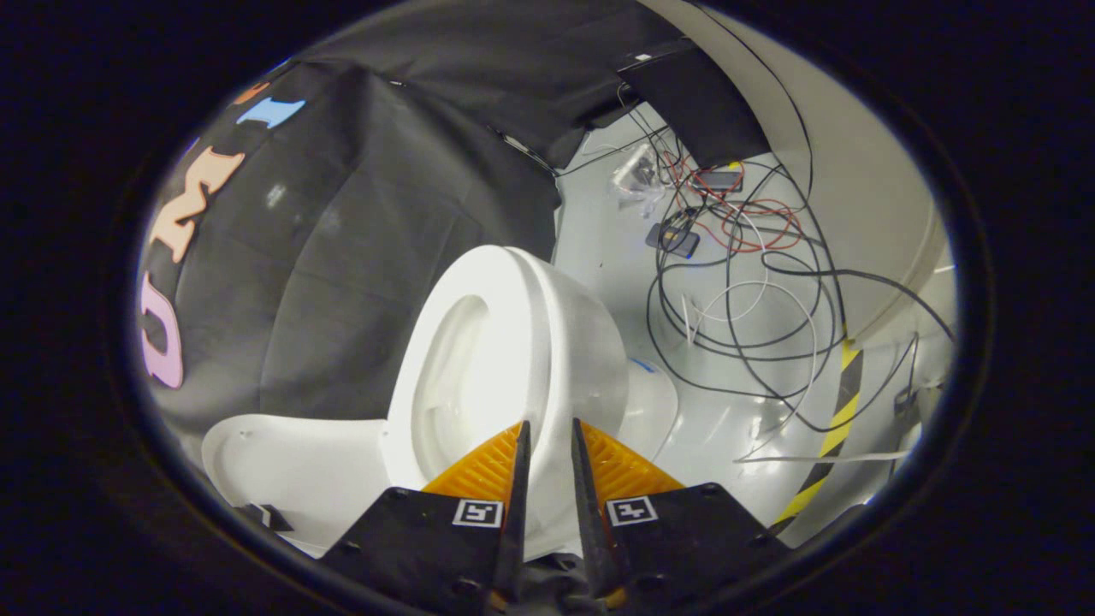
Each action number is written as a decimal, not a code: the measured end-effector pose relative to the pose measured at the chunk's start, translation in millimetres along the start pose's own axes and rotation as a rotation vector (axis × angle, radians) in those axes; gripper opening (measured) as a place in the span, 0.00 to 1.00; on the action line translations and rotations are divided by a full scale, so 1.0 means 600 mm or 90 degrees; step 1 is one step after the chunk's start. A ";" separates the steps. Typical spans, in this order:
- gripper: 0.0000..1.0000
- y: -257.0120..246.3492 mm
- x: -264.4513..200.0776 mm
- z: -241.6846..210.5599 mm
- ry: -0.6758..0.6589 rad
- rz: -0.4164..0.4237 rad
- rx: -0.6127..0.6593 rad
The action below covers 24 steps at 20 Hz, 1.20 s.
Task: Open the toilet lid.
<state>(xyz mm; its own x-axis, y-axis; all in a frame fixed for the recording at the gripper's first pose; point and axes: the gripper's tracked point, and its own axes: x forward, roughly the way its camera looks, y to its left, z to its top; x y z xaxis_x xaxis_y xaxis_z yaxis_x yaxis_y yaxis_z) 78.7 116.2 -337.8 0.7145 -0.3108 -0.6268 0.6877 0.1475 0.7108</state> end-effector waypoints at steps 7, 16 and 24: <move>0.17 0.089 -0.020 0.008 -0.015 0.091 -0.078; 0.17 0.304 -0.106 0.048 -0.120 0.195 -0.237; 0.17 0.546 -0.215 0.063 -0.219 0.322 -0.414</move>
<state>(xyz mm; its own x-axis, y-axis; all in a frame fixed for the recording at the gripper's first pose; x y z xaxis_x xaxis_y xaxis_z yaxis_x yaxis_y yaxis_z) 207.0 169.2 -11.8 0.9460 -0.3132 -0.0832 0.3126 0.8141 0.4894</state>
